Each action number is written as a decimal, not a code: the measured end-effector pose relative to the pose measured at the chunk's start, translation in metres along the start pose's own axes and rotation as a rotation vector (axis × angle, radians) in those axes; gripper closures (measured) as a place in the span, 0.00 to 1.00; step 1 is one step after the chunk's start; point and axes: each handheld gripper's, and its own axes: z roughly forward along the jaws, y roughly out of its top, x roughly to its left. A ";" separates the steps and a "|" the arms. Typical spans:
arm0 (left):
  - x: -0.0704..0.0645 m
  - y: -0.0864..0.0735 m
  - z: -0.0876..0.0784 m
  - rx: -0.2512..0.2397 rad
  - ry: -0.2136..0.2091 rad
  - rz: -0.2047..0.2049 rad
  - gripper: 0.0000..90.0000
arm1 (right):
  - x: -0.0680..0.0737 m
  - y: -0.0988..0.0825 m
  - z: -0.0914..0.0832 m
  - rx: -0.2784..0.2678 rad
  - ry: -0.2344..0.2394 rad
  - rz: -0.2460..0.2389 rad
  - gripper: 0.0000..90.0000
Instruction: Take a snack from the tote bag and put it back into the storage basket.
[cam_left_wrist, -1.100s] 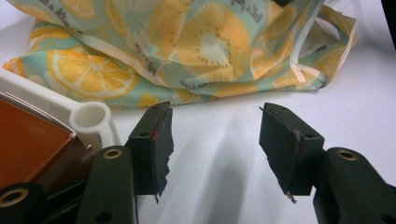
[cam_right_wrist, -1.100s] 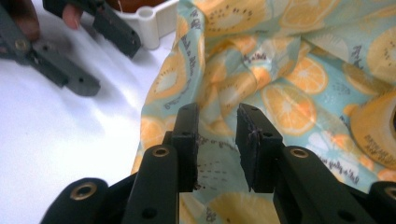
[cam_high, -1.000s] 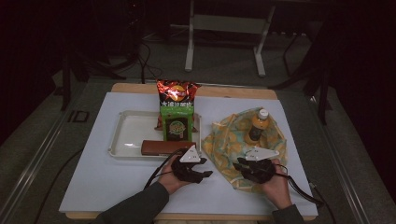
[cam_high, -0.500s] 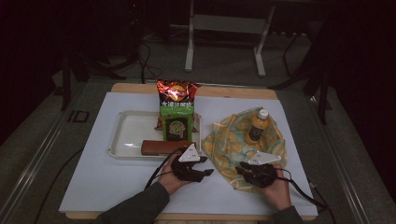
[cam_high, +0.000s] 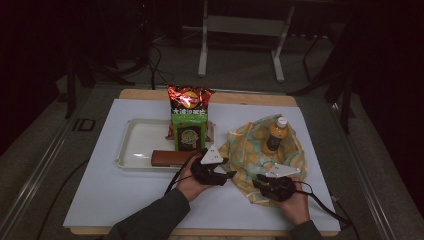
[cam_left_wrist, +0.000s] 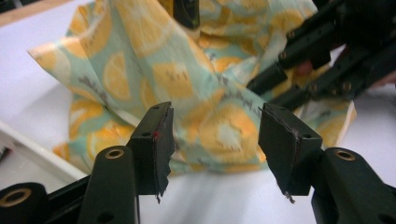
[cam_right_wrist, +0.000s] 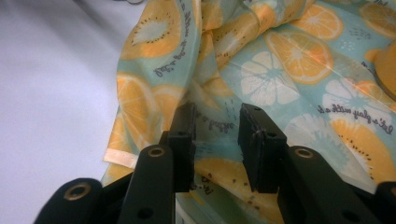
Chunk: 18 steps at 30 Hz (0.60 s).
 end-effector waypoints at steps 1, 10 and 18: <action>0.001 0.002 0.000 -0.003 0.001 -0.001 0.50 | 0.000 0.000 0.000 0.000 0.000 0.000 0.74; 0.005 0.027 0.006 -0.012 0.019 0.007 0.50 | 0.001 -0.003 0.003 0.001 0.001 0.004 0.74; 0.007 0.041 0.020 0.016 0.009 0.003 0.49 | 0.002 -0.005 0.006 -0.008 0.008 0.018 0.74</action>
